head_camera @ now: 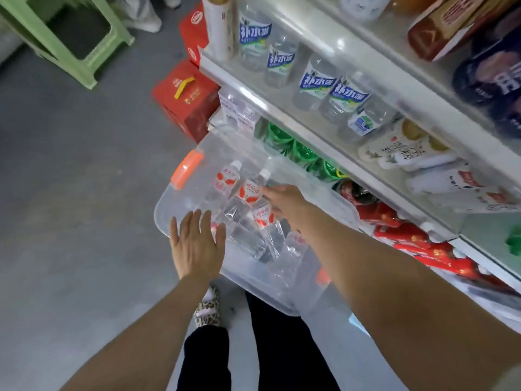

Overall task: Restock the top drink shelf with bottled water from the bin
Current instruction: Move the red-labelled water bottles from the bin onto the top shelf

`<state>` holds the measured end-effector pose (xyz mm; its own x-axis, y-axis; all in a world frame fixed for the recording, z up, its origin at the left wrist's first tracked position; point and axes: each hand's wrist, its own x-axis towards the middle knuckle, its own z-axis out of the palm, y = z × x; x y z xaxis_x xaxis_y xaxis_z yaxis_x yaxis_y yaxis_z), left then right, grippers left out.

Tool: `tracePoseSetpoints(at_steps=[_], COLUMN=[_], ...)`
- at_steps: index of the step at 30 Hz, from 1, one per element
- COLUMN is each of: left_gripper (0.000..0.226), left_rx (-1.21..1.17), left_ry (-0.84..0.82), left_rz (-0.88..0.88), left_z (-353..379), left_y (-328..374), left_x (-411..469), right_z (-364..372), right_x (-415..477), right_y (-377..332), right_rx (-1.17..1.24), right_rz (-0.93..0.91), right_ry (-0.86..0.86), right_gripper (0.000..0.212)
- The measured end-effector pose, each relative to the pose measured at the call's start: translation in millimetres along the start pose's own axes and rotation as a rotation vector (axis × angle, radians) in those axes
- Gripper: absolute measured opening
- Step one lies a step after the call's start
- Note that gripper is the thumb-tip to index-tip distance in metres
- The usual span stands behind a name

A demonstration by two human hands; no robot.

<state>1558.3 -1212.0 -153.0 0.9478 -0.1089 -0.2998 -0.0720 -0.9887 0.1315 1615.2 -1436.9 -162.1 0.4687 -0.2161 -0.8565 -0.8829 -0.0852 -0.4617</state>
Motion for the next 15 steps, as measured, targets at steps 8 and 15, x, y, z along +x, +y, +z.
tracePoseSetpoints(at_steps=[8, 15], left_gripper=[0.065, 0.069], left_rx=[-0.02, -0.018], left_ry=[0.082, 0.105], left_rz=[-0.045, -0.059], left_z=[13.7, 16.4], left_y=[1.8, 1.1], left_x=[3.1, 3.6], right_z=[24.7, 32.9], right_x=[61.1, 75.2], right_y=[-3.5, -4.7], right_rx=[0.054, 0.115], right_rz=[0.156, 0.217], right_ry=[-0.024, -0.042], right_gripper=[0.042, 0.047])
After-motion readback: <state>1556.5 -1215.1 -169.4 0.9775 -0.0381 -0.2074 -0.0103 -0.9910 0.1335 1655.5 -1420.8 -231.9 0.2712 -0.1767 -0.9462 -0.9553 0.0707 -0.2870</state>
